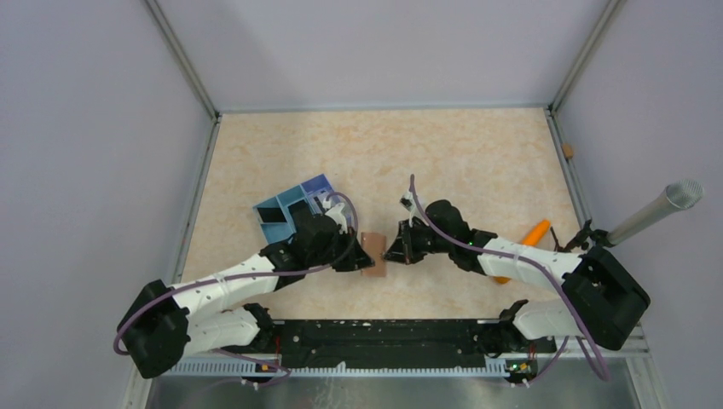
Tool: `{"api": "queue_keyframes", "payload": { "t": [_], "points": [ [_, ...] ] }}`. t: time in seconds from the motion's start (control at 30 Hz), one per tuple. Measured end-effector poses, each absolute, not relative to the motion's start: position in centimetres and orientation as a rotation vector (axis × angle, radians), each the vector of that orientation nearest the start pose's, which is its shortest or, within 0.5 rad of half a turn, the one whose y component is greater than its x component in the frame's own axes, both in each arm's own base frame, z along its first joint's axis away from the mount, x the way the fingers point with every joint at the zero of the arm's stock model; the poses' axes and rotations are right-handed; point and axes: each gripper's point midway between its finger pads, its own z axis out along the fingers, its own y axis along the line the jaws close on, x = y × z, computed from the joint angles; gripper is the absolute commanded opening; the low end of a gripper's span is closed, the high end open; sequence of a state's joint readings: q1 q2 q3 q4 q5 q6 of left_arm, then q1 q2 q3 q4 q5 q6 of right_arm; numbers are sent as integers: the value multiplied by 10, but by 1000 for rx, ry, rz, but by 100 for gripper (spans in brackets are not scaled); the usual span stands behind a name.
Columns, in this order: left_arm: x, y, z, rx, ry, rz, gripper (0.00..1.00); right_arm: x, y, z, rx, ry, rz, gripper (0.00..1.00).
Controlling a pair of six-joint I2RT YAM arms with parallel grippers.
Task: Put the credit cards into the card holder
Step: Close the card holder at the center of the board.
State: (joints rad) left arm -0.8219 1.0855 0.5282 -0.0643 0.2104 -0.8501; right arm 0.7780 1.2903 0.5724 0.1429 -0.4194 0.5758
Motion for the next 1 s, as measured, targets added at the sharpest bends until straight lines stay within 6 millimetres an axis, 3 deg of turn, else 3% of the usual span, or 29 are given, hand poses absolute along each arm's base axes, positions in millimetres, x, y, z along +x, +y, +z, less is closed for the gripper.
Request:
{"api": "queue_keyframes", "payload": {
  "t": [1.0],
  "points": [
    [161,-277,84,133,2510,-1016,0,179,311,74,-539,2410,1109,0]
  ]
}}
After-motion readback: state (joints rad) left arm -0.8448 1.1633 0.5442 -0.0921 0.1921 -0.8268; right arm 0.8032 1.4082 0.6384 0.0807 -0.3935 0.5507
